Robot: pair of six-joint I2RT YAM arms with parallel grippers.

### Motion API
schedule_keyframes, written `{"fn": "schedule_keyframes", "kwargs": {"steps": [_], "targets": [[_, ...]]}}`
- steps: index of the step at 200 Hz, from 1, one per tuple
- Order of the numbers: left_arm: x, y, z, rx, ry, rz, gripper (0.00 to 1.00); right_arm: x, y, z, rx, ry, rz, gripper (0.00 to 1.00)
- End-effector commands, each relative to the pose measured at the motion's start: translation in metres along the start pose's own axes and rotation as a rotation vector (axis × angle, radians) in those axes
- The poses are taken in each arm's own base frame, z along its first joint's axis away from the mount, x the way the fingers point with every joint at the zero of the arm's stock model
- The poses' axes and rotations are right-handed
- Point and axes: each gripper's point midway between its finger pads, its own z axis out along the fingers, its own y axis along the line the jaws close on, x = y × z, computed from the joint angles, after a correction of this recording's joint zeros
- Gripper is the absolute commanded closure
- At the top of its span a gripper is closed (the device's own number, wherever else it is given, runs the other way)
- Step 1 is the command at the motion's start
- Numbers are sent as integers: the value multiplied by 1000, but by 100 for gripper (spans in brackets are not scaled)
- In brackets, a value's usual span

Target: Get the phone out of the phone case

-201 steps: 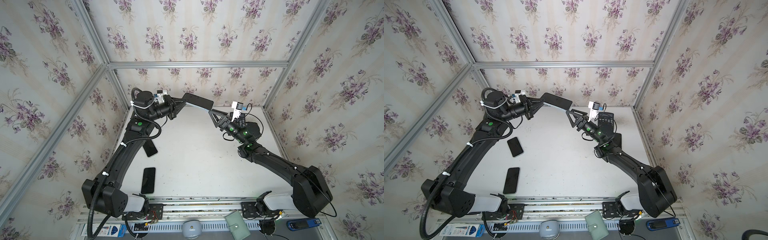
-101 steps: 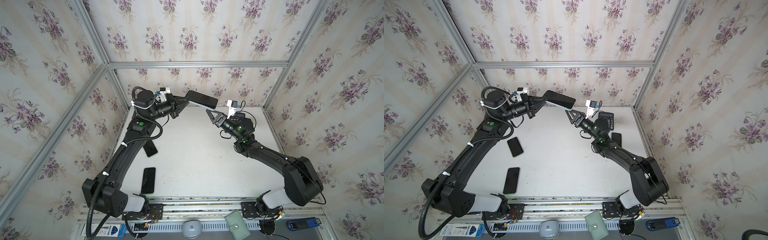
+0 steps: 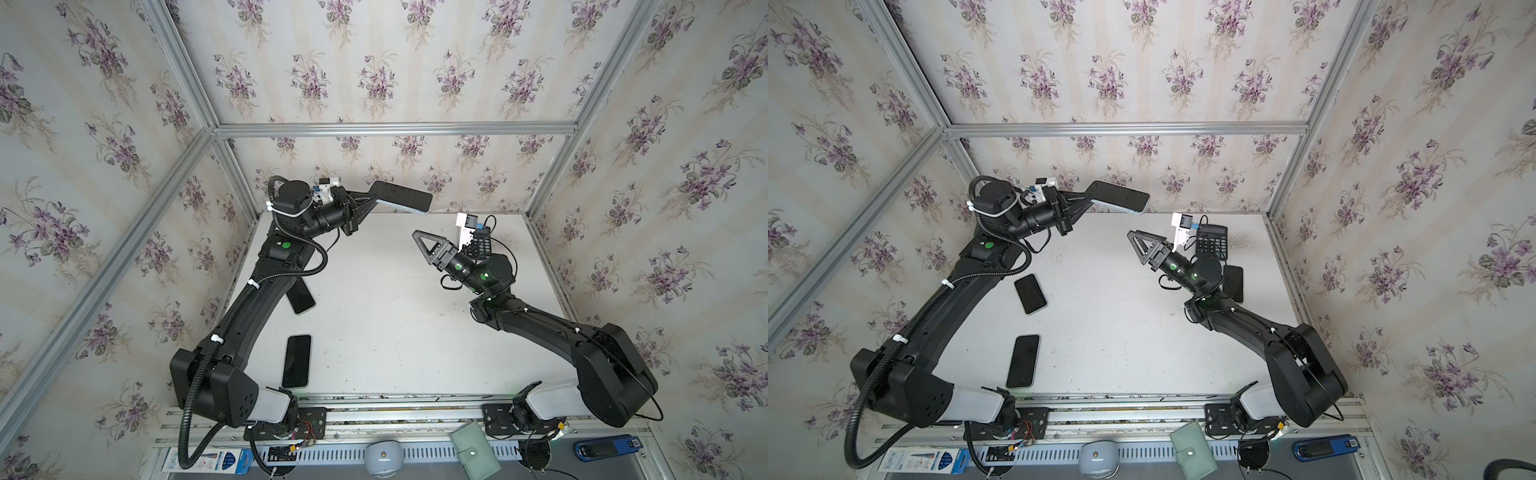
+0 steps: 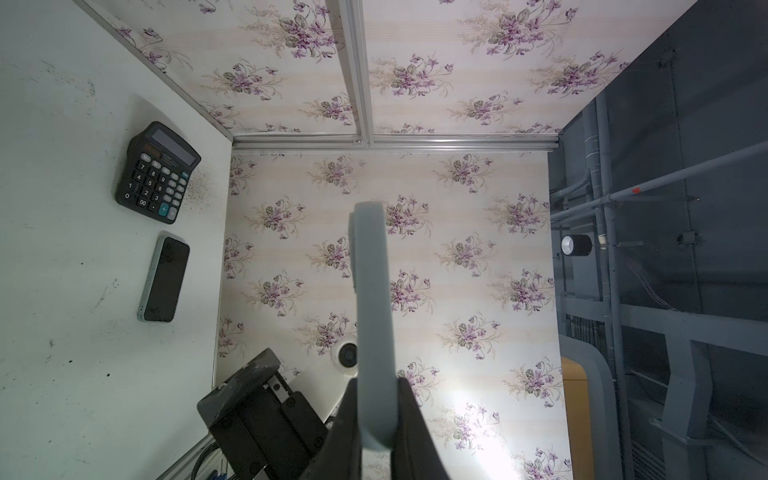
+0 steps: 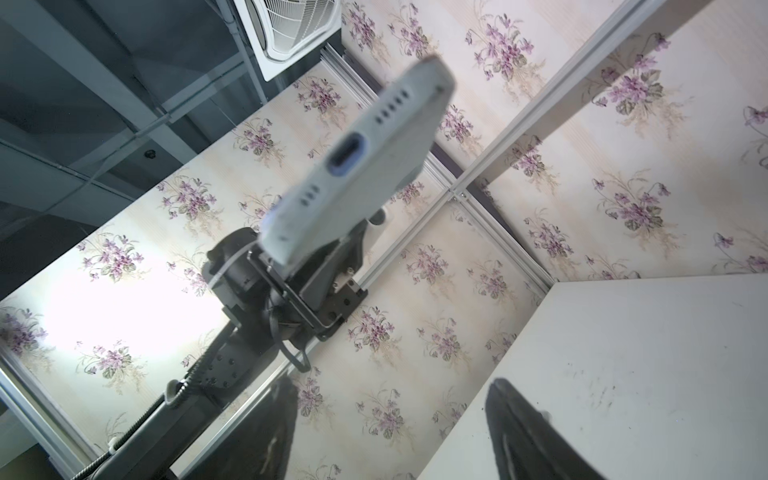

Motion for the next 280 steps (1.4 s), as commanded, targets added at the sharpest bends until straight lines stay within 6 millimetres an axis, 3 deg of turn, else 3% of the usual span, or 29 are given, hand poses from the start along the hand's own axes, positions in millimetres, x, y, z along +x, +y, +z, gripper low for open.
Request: {"fn": "schedule_keyframes", "kwargs": {"steps": [1,31,108,280], "targets": [[1,-14,-1,55,4,12,100,-26,29,1,-73,-92,-55,21],[2,-12,0,59,11,11,100,-39,27,3,-58,-152,-43,20],[7,-12,-3,71,24,16,100,-53,5,5,-47,-256,34,24],[11,-10,1,76,30,24,100,-50,-14,14,-33,-241,94,26]]}}
